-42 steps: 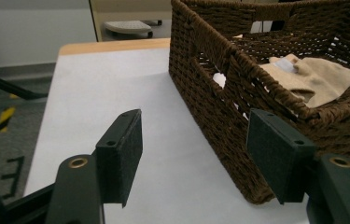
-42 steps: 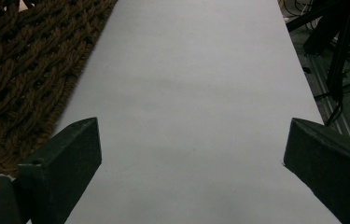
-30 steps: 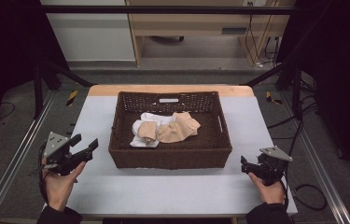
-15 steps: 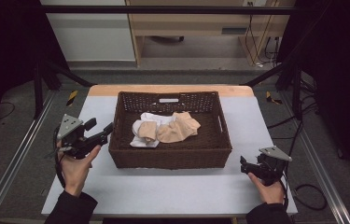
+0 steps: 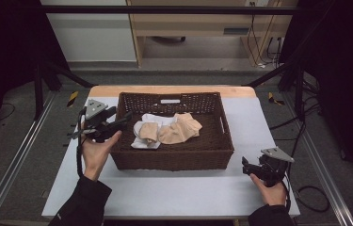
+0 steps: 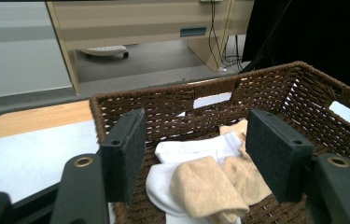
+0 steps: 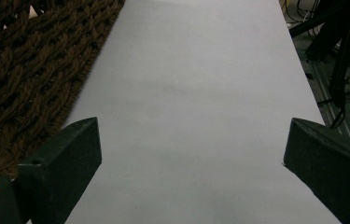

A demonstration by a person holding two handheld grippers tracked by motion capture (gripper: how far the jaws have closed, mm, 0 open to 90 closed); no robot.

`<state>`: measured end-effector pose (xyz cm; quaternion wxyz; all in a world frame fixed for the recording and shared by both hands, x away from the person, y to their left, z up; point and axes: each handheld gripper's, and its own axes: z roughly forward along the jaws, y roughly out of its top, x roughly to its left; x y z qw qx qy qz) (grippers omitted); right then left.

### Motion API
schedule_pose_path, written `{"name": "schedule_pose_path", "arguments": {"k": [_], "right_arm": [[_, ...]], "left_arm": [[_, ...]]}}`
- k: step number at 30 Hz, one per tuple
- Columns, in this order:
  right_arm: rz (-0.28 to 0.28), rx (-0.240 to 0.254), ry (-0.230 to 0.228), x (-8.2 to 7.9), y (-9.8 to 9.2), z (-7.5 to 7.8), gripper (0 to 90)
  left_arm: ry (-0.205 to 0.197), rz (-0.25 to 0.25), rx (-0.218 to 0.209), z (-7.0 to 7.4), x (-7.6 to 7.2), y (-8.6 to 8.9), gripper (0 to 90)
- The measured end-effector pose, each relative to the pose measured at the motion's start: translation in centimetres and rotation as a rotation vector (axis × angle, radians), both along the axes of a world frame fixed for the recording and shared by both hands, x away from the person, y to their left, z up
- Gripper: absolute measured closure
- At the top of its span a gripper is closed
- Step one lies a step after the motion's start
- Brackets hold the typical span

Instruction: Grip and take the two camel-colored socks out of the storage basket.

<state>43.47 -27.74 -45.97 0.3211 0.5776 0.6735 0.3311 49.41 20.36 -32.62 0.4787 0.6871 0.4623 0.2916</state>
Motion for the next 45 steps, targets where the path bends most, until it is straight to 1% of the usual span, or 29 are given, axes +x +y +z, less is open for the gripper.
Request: {"name": "schedule_pose_path", "arguments": {"k": [1, 3, 5, 7, 11, 12, 13, 16, 18, 19, 20, 21, 23, 24, 26, 29, 30, 33, 35, 36, 37, 38, 39, 41, 42, 43, 44, 45], "right_arm": [[0.000, 0.003, -0.001, 0.0, 0.0, 0.0, 4.5], [0.000, 0.005, -0.004, 0.0, 0.0, 0.0, 4.5], [0.000, 0.009, -0.003, 0.0, 0.0, 0.0, 4.5], [0.000, 0.010, -0.004, 0.0, 0.0, 0.0, 4.5], [0.004, 0.011, -0.005, 0.1, -0.1, 0.0, 4.4], [0.004, 0.011, -0.005, 0.1, -0.1, 0.0, 4.4], [0.003, 0.010, -0.006, 0.1, -0.1, 0.0, 4.4], [0.002, 0.011, -0.008, 0.1, -0.1, 0.0, 4.4], [0.002, 0.013, -0.008, 0.0, -0.1, 0.0, 4.4], [0.001, 0.013, -0.008, 0.0, -0.1, 0.0, 4.4], [0.002, 0.012, -0.009, 0.0, -0.1, 0.0, 4.4], [0.002, 0.012, -0.009, 0.0, -0.1, 0.0, 4.4], [0.002, 0.008, -0.009, 0.1, -0.1, 0.0, 4.4], [0.002, 0.008, -0.009, 0.1, -0.1, 0.0, 4.4], [0.005, 0.003, -0.009, 0.1, -0.1, 0.0, 4.4], [0.007, 0.002, -0.009, 0.1, -0.1, 0.0, 4.3], [0.007, 0.005, -0.010, 0.2, 0.0, 0.0, 4.3], [0.007, 0.006, -0.008, 0.2, 0.0, 0.0, 4.3], [0.009, 0.003, -0.012, 0.2, 0.0, 0.0, 4.3], [0.012, 0.000, -0.008, 0.2, -0.1, 0.0, 4.3], [0.012, 0.000, -0.008, 0.2, -0.1, 0.0, 4.3], [0.009, -0.002, -0.009, 0.1, 0.0, 0.0, 4.3], [0.011, -0.005, -0.012, 0.1, 0.0, 0.0, 4.3], [0.010, -0.002, -0.009, 0.1, 0.0, 0.0, 4.3], [0.011, -0.003, -0.007, 0.1, 0.0, 0.0, 4.3], [0.012, -0.009, -0.007, 0.2, 0.0, 0.0, 4.3], [0.012, -0.009, -0.006, 0.2, 0.0, 0.0, 4.3], [0.012, -0.009, -0.006, 0.2, 0.0, 0.0, 4.3]], "left_arm": [[0.000, 0.000, 0.000, 0.0, 0.0, 0.0, 38.6], [0.001, -0.002, 0.025, -0.1, 0.5, -0.5, 38.9], [0.015, -0.001, 0.042, -0.3, 1.3, -1.5, 40.2], [0.018, -0.006, 0.054, -0.6, 1.8, -2.0, 40.8], [0.024, -0.018, 0.065, -0.8, 2.8, -3.0, 41.6], [0.024, -0.018, 0.065, -0.8, 2.8, -3.0, 42.1], [0.030, -0.017, 0.066, -0.9, 3.3, -3.4, 42.4], [0.038, -0.025, 0.064, -1.0, 4.0, -3.9, 43.2], [0.057, -0.036, 0.078, -1.2, 4.5, -4.4, 43.3], [0.057, -0.036, 0.078, -1.2, 4.5, -4.4, 43.3], [0.066, -0.039, 0.088, -1.5, 5.1, -4.8, 43.4], [0.066, -0.039, 0.088, -1.5, 5.1, -4.8, 43.4], [0.082, -0.044, 0.094, -2.1, 5.7, -5.2, 43.4], [0.082, -0.044, 0.094, -2.1, 5.7, -5.2, 43.4], [0.092, -0.054, 0.110, -2.8, 6.2, -5.7, 42.9], [0.090, -0.054, 0.121, -3.2, 6.5, -6.0, 42.2], [0.089, -0.047, 0.129, -3.6, 6.7, -6.4, 41.3], [0.092, -0.051, 0.136, -3.9, 6.8, -6.7, 40.9], [0.080, -0.055, 0.131, -4.5, 6.9, -6.9, 40.6], [0.071, -0.062, 0.127, -5.0, 7.0, -7.0, 40.7], [0.071, -0.062, 0.127, -5.0, 7.0, -7.0, 40.7], [0.092, -0.060, 0.130, -5.6, 7.2, -7.0, 40.7], [0.092, -0.060, 0.130, -5.6, 7.2, -7.0, 40.6], [0.116, -0.056, 0.136, -6.5, 7.4, -7.0, 40.4], [0.129, -0.056, 0.151, -6.8, 7.4, -6.9, 40.1], [0.151, -0.053, 0.167, -7.4, 7.4, -6.9, 39.5], [0.161, -0.052, 0.167, -7.7, 7.4, -6.9, 39.2], [0.161, -0.052, 0.167, -7.7, 7.4, -6.9, 38.6]]}}
